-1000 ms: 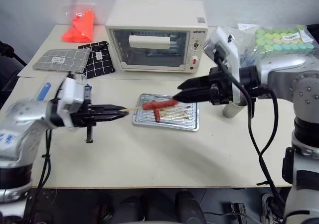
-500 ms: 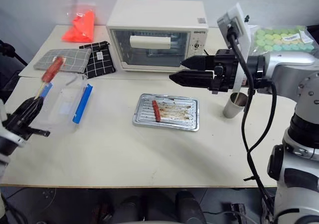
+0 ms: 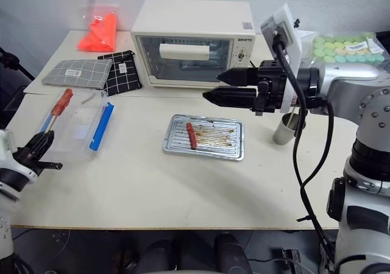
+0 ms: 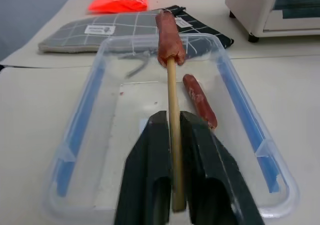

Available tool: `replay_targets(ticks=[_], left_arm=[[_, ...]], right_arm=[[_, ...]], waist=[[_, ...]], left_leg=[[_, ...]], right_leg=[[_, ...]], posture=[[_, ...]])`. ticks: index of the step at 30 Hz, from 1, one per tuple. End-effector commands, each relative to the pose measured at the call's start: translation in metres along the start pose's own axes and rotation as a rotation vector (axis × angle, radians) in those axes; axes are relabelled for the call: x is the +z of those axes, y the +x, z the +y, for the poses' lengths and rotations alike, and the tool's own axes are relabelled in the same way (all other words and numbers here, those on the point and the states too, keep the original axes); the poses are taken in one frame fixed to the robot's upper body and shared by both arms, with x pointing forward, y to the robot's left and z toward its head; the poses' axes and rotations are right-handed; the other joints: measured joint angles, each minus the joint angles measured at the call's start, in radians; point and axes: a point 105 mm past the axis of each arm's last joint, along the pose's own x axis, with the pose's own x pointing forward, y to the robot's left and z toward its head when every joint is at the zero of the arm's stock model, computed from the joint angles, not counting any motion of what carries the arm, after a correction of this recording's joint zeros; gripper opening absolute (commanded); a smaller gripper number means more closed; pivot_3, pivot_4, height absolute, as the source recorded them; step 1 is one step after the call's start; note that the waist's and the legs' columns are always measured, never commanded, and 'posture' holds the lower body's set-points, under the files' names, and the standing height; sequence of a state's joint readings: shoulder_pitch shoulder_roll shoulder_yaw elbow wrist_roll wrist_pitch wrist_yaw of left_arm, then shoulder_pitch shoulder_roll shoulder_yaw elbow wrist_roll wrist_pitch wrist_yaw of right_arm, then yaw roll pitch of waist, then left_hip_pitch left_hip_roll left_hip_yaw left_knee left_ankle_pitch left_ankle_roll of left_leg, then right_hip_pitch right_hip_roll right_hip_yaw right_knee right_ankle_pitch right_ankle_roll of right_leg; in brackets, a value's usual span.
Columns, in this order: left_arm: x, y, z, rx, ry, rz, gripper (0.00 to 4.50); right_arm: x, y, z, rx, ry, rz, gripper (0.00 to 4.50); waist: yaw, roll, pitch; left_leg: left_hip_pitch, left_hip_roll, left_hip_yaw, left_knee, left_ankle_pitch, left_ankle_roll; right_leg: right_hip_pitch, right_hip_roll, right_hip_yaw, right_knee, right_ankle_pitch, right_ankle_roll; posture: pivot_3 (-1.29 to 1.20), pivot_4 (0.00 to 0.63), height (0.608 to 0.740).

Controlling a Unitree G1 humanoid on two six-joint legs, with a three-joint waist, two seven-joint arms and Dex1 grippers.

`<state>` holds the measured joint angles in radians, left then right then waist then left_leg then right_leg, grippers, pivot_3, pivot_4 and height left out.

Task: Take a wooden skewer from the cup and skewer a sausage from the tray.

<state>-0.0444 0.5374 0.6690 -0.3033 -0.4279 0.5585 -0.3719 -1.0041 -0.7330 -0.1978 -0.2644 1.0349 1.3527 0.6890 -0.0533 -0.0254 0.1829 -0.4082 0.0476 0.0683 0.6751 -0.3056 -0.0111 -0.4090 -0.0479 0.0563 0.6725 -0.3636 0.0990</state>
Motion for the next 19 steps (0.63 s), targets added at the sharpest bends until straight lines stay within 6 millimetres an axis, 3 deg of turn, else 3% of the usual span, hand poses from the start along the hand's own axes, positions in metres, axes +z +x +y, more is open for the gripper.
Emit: replay_targets(ticks=[1,6,10,14,19], left_arm=[[0.023,-0.001,0.006,0.014,0.050,-0.063,1.40],[0.032,-0.029,0.010,0.006,0.061,-0.063,2.49],[0.040,-0.068,0.024,-0.022,0.058,-0.013,2.49],[0.046,-0.106,0.056,-0.003,0.063,0.066,2.49],[0.067,-0.116,0.080,0.040,0.085,0.030,2.49]], right_arm=[[0.006,-0.003,0.004,0.009,-0.022,-0.031,3.75],[0.001,-0.006,0.000,-0.004,-0.007,-0.024,3.75],[-0.005,-0.008,-0.004,-0.012,-0.017,0.020,3.75],[-0.009,-0.012,-0.005,0.010,-0.030,0.057,3.75],[-0.010,-0.012,-0.007,0.035,-0.049,0.063,3.75]], waist=[[-0.002,0.000,0.000],[-0.010,0.000,0.000],[-0.011,0.000,0.000],[-0.009,0.000,0.000],[-0.005,0.000,0.000]], left_leg=[[0.000,0.000,0.000,0.000,0.000,0.000],[0.001,0.000,0.001,-0.007,0.000,-0.001],[0.000,0.001,0.001,-0.009,0.003,-0.004],[0.002,0.000,0.001,-0.009,0.001,-0.002],[0.003,0.000,0.000,-0.010,0.001,-0.003]], right_leg=[[0.000,0.000,0.000,0.000,0.000,0.000],[-0.001,0.000,0.000,0.000,0.000,0.000],[-0.002,0.000,0.000,0.000,0.000,0.000],[0.000,-0.001,0.000,-0.007,-0.001,-0.002],[0.000,-0.001,-0.001,-0.008,0.000,-0.004]], posture=[[0.00,0.150,0.740],[0.00,0.150,0.740],[0.00,0.150,0.740],[0.00,0.150,0.740],[0.00,0.150,0.740]])
